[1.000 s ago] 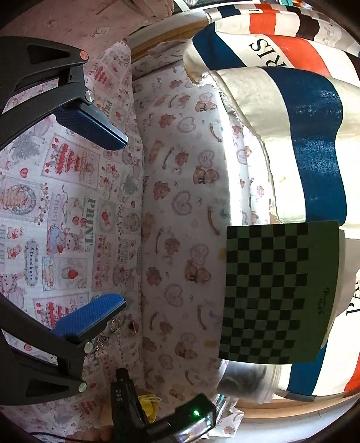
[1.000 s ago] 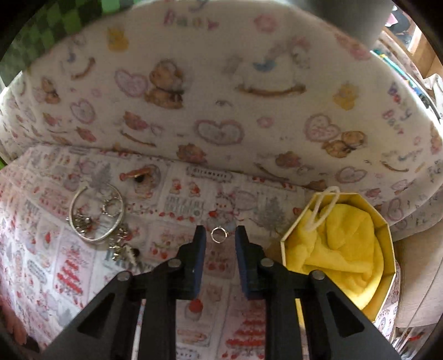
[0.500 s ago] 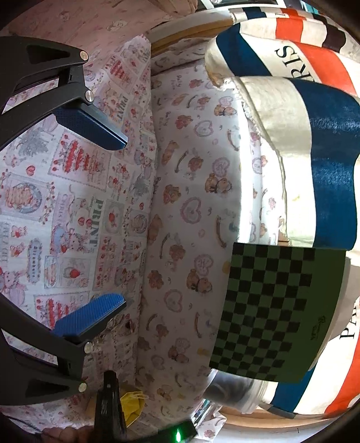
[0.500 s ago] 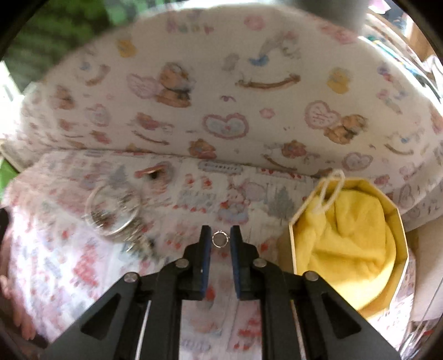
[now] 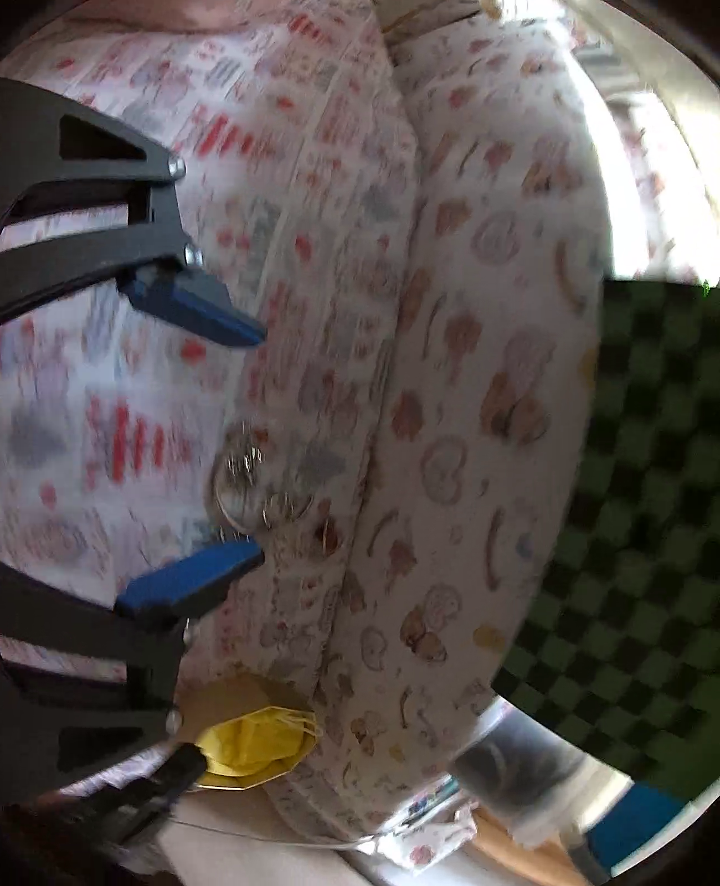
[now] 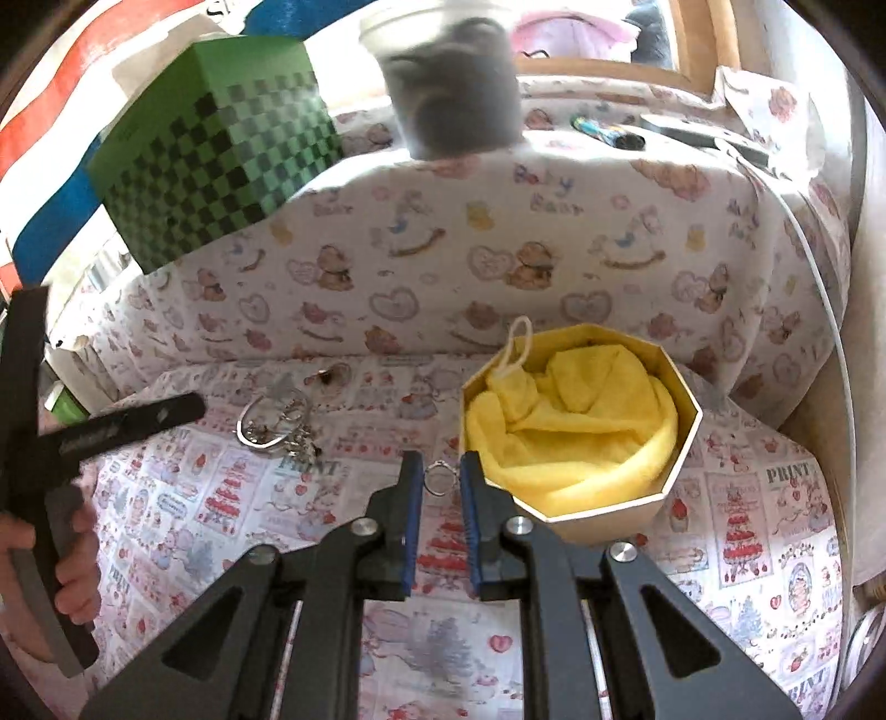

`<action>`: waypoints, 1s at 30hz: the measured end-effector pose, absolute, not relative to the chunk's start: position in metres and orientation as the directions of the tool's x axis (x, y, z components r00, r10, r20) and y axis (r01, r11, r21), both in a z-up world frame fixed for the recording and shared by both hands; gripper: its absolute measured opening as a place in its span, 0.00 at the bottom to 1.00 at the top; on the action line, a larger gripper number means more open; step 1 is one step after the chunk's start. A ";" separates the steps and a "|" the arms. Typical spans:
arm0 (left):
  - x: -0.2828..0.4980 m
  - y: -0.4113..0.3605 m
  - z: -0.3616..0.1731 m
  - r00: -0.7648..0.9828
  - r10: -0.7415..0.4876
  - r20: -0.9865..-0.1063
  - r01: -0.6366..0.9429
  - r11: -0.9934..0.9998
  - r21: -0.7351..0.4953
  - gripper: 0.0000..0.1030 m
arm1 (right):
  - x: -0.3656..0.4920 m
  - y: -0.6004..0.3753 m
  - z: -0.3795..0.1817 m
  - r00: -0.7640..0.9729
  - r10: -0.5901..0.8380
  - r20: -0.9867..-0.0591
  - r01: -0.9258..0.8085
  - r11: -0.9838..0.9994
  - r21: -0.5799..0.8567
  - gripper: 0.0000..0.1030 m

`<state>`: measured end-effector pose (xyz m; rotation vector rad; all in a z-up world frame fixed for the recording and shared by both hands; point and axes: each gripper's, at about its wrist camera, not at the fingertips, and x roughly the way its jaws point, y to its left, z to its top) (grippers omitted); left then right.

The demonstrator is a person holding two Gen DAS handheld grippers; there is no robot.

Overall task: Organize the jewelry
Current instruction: 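Carry the ring toward the gold box with the right gripper while the left gripper grasps the silver bangle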

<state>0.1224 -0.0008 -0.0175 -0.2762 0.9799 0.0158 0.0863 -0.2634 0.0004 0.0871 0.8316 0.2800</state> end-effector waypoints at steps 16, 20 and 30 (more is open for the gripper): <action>0.178 -0.086 -0.064 0.445 0.083 -0.892 -0.141 0.990 0.022 0.64 | 0.080 -0.290 0.013 0.714 0.214 -0.667 -0.127 0.976 0.177 0.12; 0.190 -0.086 -0.064 0.424 0.086 -0.901 -0.161 0.987 0.018 0.64 | 0.080 -0.289 0.013 0.716 0.213 -0.665 -0.124 0.976 0.179 0.12; 0.195 -0.058 -0.053 0.406 0.033 -0.913 -0.148 0.989 -0.030 0.63 | 0.080 -0.294 0.016 0.721 0.217 -0.658 -0.117 0.974 0.194 0.12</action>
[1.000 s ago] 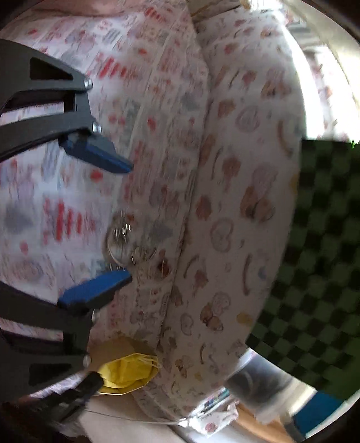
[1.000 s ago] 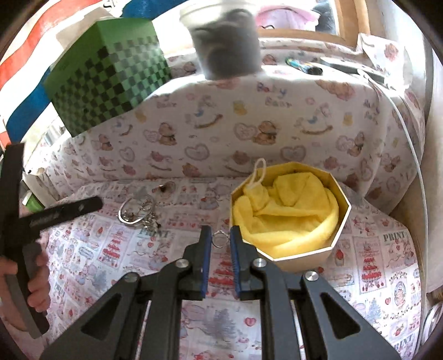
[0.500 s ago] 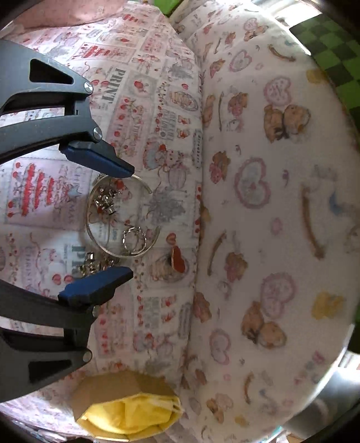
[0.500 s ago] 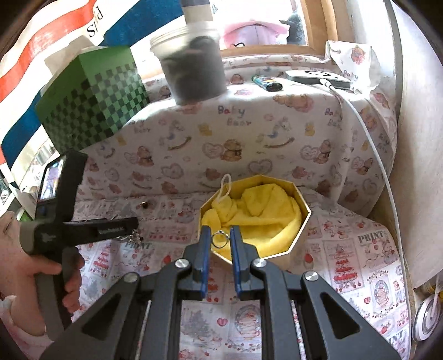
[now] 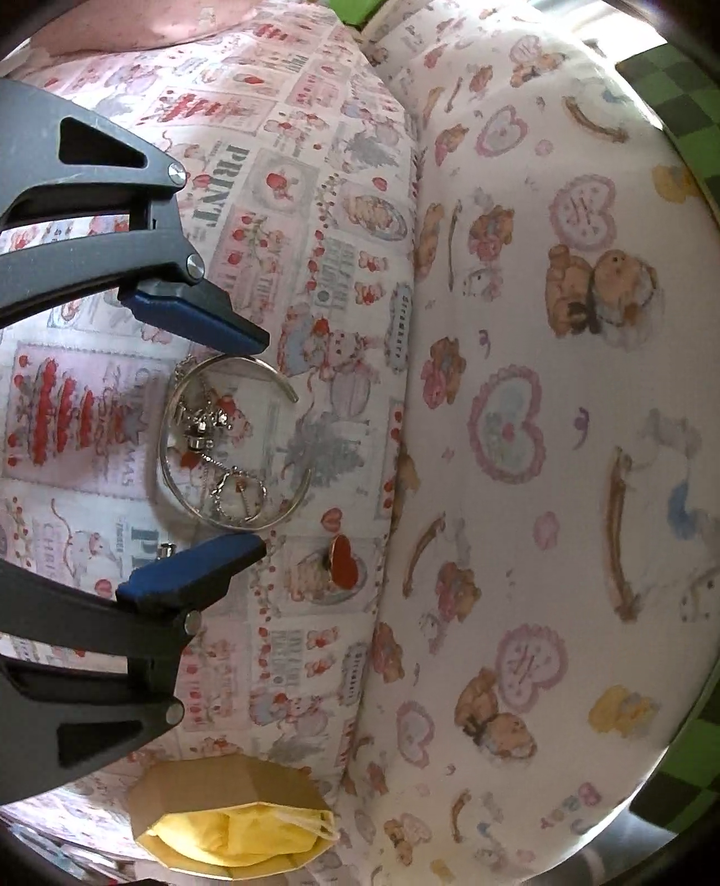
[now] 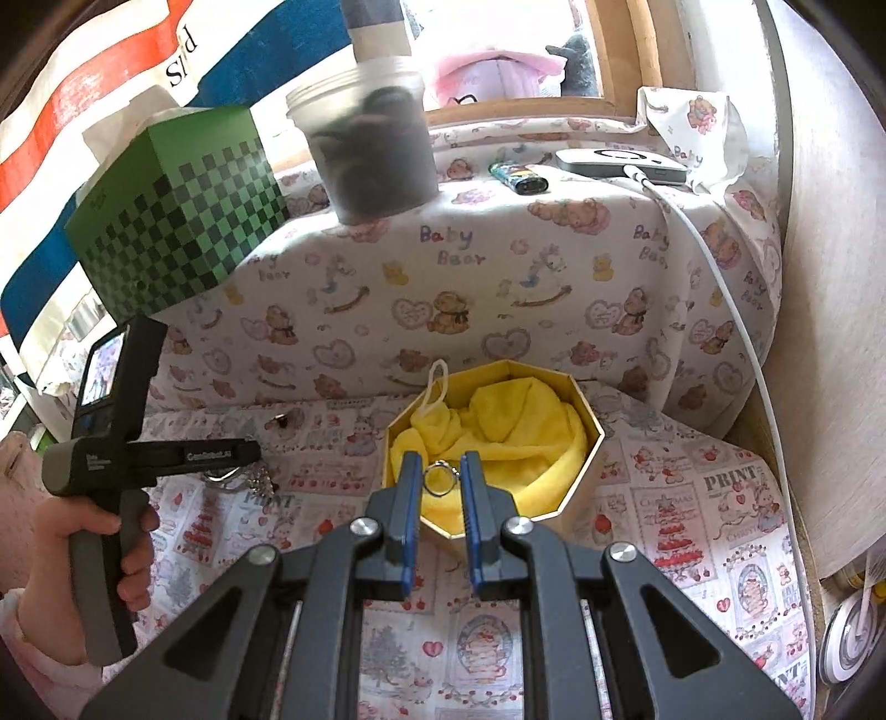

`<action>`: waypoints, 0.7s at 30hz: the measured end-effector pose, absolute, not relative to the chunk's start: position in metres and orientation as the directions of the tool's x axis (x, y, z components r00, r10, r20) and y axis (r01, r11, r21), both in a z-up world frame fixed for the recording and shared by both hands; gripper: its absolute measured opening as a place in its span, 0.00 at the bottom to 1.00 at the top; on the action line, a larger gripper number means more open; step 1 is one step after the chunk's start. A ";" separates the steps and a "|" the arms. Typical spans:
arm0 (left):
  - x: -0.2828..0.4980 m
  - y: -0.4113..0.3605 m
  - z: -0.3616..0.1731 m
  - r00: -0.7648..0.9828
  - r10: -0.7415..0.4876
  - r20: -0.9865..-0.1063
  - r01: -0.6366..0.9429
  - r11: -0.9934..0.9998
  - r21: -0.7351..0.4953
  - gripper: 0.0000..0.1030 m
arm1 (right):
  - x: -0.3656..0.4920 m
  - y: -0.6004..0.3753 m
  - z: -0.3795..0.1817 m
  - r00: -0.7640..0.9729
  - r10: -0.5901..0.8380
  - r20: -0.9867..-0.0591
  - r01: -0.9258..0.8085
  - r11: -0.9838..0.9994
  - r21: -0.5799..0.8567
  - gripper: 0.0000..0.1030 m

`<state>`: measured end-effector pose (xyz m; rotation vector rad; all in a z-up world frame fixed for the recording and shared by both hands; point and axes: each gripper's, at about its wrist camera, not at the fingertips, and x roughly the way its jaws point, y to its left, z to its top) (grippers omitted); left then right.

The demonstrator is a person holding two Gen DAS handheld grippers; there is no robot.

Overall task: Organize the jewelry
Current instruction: 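Carry the ring toward the gold box with the right gripper while the left gripper grasps the silver bangle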

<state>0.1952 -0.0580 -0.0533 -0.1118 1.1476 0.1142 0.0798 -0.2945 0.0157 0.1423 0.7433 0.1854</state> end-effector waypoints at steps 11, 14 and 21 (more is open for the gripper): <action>0.131 -0.014 -0.010 0.476 -0.065 -0.877 -0.107 0.986 -0.131 0.63 | 0.076 -0.307 0.025 0.740 0.241 -0.628 -0.109 0.964 0.241 0.12; 0.110 -0.012 0.011 0.517 -0.080 -0.852 -0.077 0.987 -0.139 0.63 | 0.075 -0.314 0.029 0.751 0.267 -0.604 -0.117 0.954 0.277 0.12; 0.077 -0.032 0.063 0.598 -0.111 -0.794 0.016 0.992 -0.127 0.63 | 0.069 -0.334 0.043 0.813 0.375 -0.445 -0.202 0.899 0.388 0.12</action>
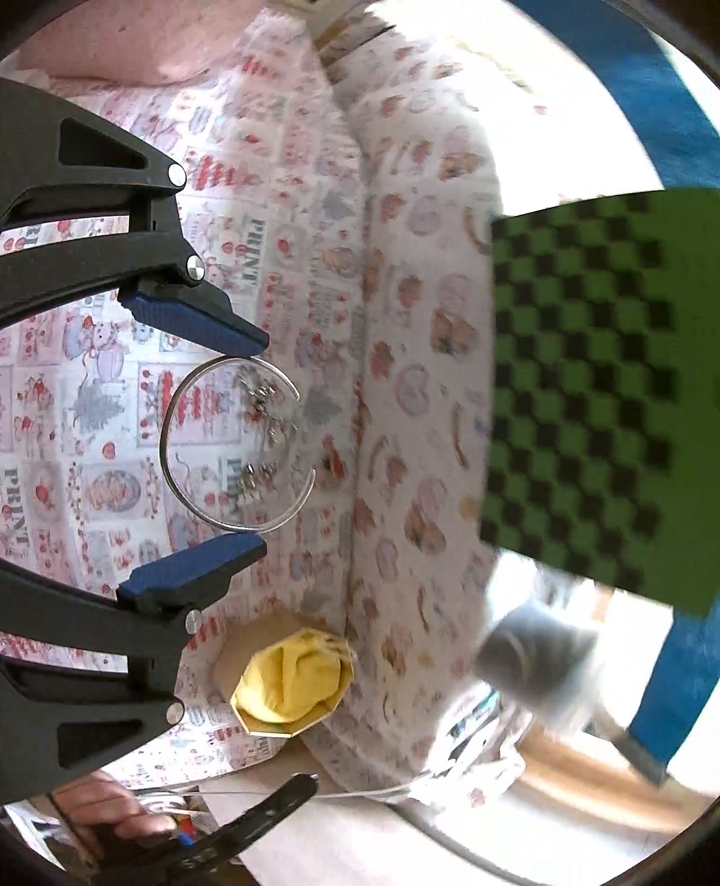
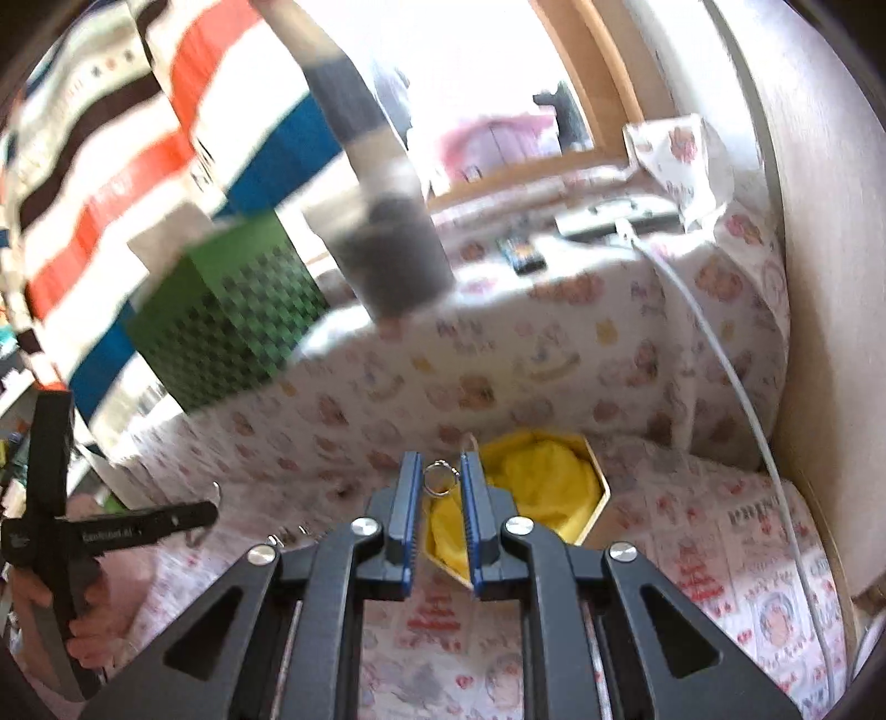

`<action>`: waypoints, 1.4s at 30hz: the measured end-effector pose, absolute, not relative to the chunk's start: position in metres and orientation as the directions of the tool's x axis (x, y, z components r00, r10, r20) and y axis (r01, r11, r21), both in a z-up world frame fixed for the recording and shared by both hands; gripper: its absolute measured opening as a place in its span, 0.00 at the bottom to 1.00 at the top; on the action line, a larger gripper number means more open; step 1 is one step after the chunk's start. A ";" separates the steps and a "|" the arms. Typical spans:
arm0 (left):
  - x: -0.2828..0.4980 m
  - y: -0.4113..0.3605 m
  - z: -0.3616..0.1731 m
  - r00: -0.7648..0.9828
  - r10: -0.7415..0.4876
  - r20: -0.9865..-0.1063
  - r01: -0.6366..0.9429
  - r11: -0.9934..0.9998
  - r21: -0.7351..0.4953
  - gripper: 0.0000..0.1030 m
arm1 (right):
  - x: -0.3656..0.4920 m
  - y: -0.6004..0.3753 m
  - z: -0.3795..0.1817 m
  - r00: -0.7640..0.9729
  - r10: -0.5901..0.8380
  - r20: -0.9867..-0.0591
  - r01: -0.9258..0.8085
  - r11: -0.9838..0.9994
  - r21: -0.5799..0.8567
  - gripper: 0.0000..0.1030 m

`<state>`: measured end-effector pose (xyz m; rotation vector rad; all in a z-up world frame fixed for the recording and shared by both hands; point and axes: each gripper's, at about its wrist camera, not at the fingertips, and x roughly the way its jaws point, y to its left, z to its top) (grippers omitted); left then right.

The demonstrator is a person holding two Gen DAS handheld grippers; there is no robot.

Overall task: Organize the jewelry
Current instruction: 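Carry the ring toward the gold box with the right gripper while the left gripper grasps the silver bangle, then lower both held items over the gold box and open both grippers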

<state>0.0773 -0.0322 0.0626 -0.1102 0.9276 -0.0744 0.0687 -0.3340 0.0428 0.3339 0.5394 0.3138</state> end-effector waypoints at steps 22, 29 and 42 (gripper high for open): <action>0.135 -0.169 0.040 0.517 -0.360 -0.776 0.219 0.933 -0.286 0.63 | 0.108 -0.390 0.012 0.794 0.351 -0.496 -0.002 0.818 0.575 0.25; 0.153 -0.212 0.002 0.407 -0.508 -0.759 0.297 0.859 -0.416 0.63 | 0.099 -0.411 0.018 0.806 0.365 -0.467 0.016 0.774 0.633 0.30; 0.131 -0.165 0.029 0.534 -0.401 -0.745 0.249 0.916 -0.314 0.63 | 0.097 -0.398 0.017 0.798 0.350 -0.490 0.012 0.804 0.594 0.48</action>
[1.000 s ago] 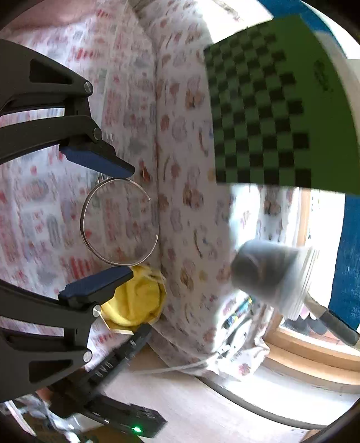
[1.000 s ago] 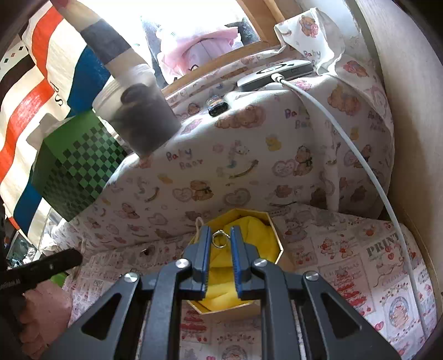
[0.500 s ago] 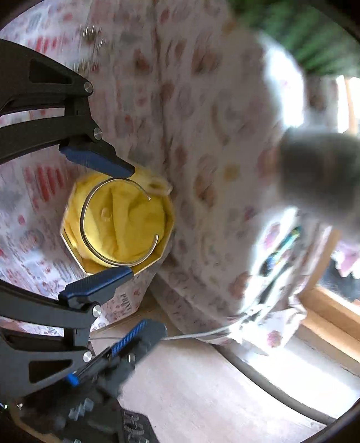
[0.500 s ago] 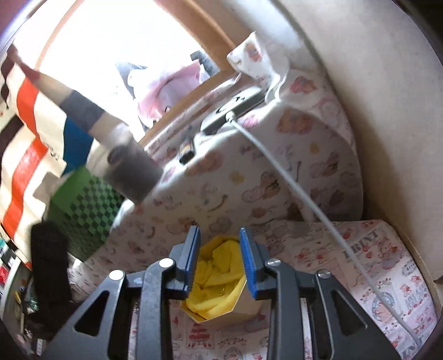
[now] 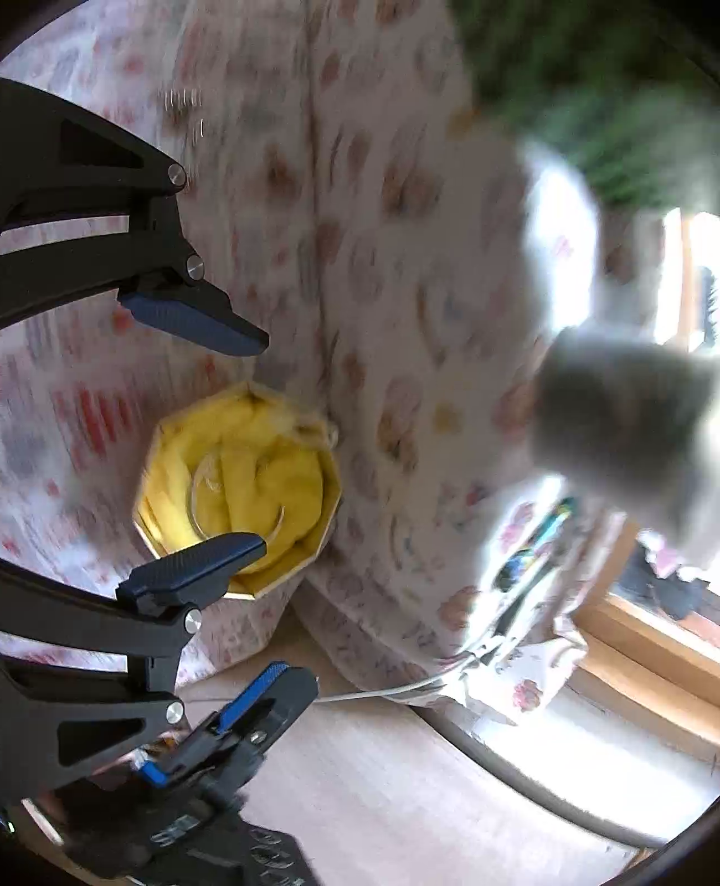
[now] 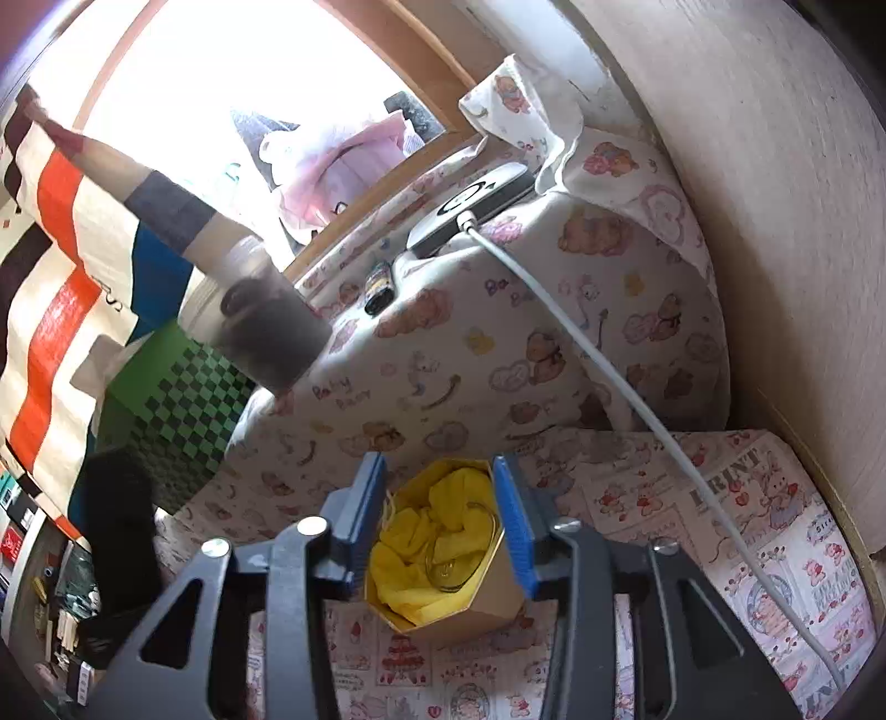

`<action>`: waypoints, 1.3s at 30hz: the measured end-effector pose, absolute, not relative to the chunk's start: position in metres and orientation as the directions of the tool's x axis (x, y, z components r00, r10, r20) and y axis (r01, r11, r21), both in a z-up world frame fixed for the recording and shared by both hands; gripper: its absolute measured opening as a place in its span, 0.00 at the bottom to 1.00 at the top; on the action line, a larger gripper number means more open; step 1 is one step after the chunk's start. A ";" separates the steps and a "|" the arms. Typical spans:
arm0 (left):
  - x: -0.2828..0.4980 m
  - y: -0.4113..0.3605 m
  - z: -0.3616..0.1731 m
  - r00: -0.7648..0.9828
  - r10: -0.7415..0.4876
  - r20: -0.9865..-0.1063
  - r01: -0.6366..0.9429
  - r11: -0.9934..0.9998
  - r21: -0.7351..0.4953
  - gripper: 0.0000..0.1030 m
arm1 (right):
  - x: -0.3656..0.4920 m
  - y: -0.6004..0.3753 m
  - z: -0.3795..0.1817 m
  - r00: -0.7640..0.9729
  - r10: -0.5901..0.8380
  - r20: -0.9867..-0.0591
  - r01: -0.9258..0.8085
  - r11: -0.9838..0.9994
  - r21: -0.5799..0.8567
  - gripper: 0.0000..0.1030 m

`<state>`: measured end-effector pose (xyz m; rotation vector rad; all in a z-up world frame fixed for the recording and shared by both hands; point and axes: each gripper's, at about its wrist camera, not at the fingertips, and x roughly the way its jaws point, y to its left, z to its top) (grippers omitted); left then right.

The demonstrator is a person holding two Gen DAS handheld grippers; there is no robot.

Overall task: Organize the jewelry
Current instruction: 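Lower both held items over the gold box and open both grippers, then lower the left gripper onto a silver keychain charm and close on it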

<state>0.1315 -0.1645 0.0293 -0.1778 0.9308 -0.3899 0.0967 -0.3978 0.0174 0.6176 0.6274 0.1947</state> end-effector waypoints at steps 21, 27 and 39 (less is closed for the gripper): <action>0.055 -0.032 0.063 0.845 -0.110 -0.523 0.072 0.993 -0.092 0.93 | 0.075 -0.318 0.025 0.819 0.270 -0.506 -0.120 0.944 0.308 0.79; 0.066 -0.020 0.032 0.833 -0.057 -0.550 0.026 0.998 -0.063 0.96 | 0.076 -0.313 0.023 0.821 0.240 -0.519 -0.105 0.955 0.276 0.83; 0.120 0.007 -0.035 0.622 -0.283 -0.730 0.090 0.952 -0.292 0.12 | 0.080 -0.302 0.017 0.794 0.229 -0.564 -0.118 0.967 0.227 0.83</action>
